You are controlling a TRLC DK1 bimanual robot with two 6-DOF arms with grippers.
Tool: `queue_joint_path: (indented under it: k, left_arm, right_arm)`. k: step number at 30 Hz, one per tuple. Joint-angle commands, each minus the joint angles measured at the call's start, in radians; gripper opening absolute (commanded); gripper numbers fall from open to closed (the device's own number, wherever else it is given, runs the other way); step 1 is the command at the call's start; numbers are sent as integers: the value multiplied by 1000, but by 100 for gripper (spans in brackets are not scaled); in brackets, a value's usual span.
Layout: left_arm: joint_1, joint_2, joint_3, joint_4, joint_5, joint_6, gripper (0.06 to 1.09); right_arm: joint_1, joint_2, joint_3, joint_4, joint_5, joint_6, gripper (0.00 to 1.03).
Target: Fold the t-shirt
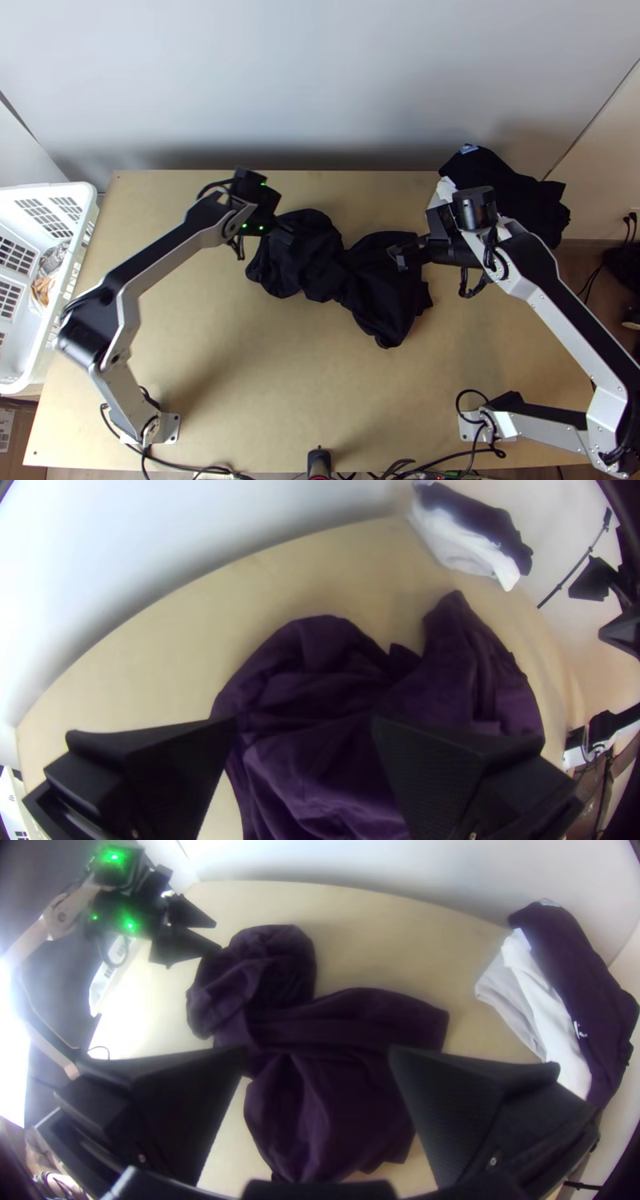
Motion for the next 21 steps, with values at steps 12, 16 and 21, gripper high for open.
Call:
queue_joint_path:
  k: [12, 16, 21]
  left_arm:
    - [-3, 125, 173, -305, 2, -38, 54]
    - [-3, 111, 156, -291, 2, -12, 9]
    - [12, 28, 147, -291, 2, 8, 9]
  right_arm:
    - [-23, 45, 17, -2, 0, 8, 98]
    - [-23, 53, 22, 0, 0, 8, 98]
    - [-30, 54, 42, 0, 0, 6, 98]
